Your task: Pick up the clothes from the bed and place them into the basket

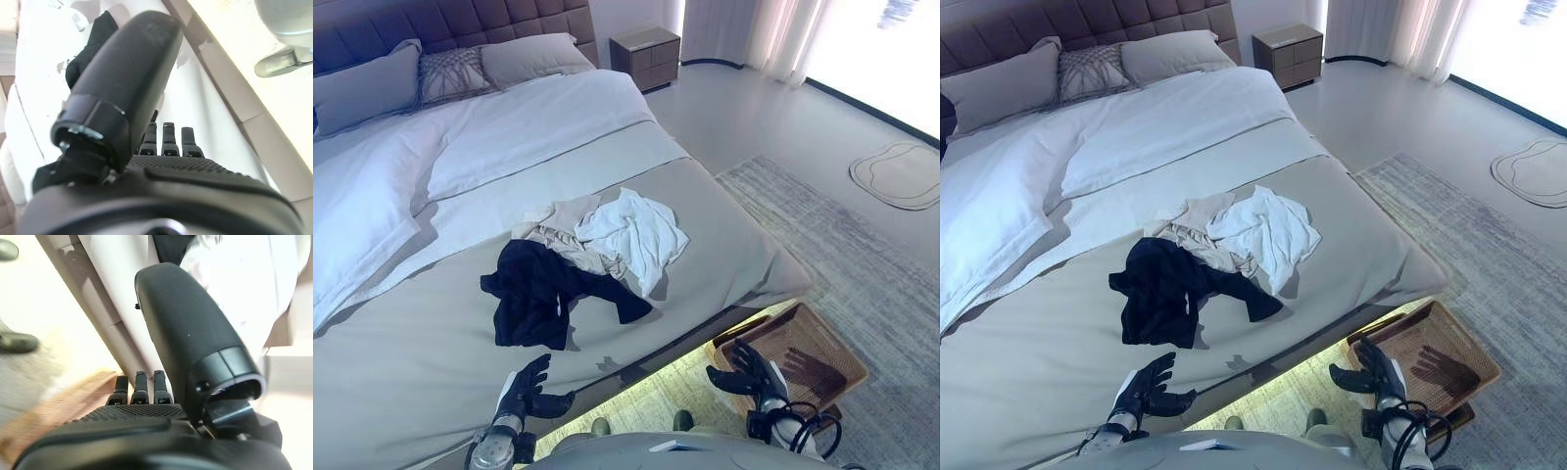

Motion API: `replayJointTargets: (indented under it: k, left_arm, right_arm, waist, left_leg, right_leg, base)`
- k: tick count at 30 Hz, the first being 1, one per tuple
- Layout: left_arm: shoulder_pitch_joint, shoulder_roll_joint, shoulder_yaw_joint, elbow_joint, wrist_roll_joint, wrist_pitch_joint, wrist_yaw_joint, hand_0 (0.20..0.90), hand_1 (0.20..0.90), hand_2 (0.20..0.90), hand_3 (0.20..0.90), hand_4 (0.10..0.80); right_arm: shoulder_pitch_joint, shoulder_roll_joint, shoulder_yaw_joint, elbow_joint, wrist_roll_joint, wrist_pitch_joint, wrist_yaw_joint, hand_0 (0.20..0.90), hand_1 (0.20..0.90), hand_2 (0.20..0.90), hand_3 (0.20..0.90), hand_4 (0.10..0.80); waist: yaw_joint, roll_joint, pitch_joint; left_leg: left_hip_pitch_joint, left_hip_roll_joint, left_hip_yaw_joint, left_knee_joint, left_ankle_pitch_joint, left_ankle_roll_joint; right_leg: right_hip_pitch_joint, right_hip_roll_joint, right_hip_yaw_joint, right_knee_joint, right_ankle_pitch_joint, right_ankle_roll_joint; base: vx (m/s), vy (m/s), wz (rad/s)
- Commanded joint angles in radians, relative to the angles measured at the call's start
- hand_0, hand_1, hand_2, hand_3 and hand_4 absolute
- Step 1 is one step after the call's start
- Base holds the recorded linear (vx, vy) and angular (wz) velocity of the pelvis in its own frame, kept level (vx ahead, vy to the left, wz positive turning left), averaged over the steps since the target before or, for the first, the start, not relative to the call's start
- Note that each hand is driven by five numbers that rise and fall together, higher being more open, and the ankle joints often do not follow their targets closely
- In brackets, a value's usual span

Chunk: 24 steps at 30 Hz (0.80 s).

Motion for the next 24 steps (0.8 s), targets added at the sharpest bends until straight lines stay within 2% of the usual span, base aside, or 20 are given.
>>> replayJointTargets:
  k: [1, 7, 12, 19, 21, 24]
  left_arm:
    - [-0.075, 0.058, 0.01, -0.078, 0.022, -0.014, 0.024, 0.9, 0.9, 0.9, 0.9, 0.8]
    - [-0.053, 0.069, -0.002, -0.115, 0.038, -0.008, 0.025, 0.9, 0.9, 0.9, 0.9, 0.8]
    - [-0.044, 0.077, -0.022, -0.125, 0.058, -0.029, 0.009, 0.9, 0.9, 0.9, 0.9, 0.8]
    - [-0.107, 0.108, -0.082, -0.129, 0.034, -0.064, -0.02, 0.9, 0.9, 0.9, 0.9, 0.8]
    - [-0.124, 0.113, -0.117, -0.144, 0.03, -0.097, -0.019, 0.9, 0.9, 0.9, 0.9, 0.8]
    - [-0.137, 0.123, -0.159, -0.177, 0.041, -0.139, -0.007, 0.9, 0.9, 0.9, 0.9, 0.8]
  right_arm:
    - [-0.116, -0.053, 0.031, -0.178, -0.17, -0.054, -0.121, 0.9, 0.9, 0.9, 0.9, 0.8]
    - [-0.21, -0.137, 0.07, -0.287, -0.286, 0.035, -0.262, 0.9, 0.9, 0.9, 0.9, 0.8]
    - [-0.332, -0.232, 0.062, -0.331, -0.306, 0.097, -0.283, 0.9, 0.9, 0.9, 0.9, 0.8]
    - [-0.593, -0.357, 0.082, -0.316, -0.367, 0.287, -0.405, 0.9, 0.9, 0.9, 0.9, 0.8]
    - [-0.699, -0.405, 0.09, -0.283, -0.404, 0.35, -0.455, 0.9, 0.9, 0.9, 0.9, 0.8]
    - [-0.821, -0.457, 0.111, -0.237, -0.4, 0.391, -0.477, 0.9, 0.9, 0.9, 0.9, 0.8]
  waist:
    - [0.036, -0.033, 0.04]
    - [0.082, -0.039, 0.049]
    - [0.128, -0.036, 0.068]
    - [0.176, -0.012, 0.155]
    - [0.194, 0.0, 0.196]
    - [0.213, 0.019, 0.244]
  left_leg:
    - [-0.003, -0.049, 0.036, 0.056, -0.093, -0.001]
    - [-0.026, -0.043, 0.012, 0.061, -0.084, -0.011]
    - [-0.069, -0.042, -0.021, 0.1, -0.082, -0.019]
    - [-0.187, -0.049, -0.082, 0.164, -0.061, -0.035]
    - [-0.227, -0.055, -0.09, 0.182, -0.057, -0.041]
    - [-0.297, -0.058, -0.097, 0.236, -0.055, -0.041]
  right_leg:
    - [0.018, -0.041, -0.049, 0.115, -0.132, 0.026]
    - [0.016, -0.044, -0.082, 0.12, -0.142, 0.015]
    - [-0.007, -0.049, -0.113, 0.185, -0.176, -0.008]
    - [-0.115, -0.066, -0.158, 0.307, -0.218, -0.043]
    - [-0.159, -0.076, -0.172, 0.342, -0.232, -0.052]
    - [-0.242, -0.1, -0.184, 0.421, -0.242, -0.062]
  base:
    - [-0.029, -0.032, 0.12]
    - [-0.004, -0.023, 0.2]
    - [0.02, 0.02, 0.28]
    - [-0.079, 0.043, 0.32]
    - [-0.128, 0.049, 0.33]
    - [-0.114, 0.054, 0.17]
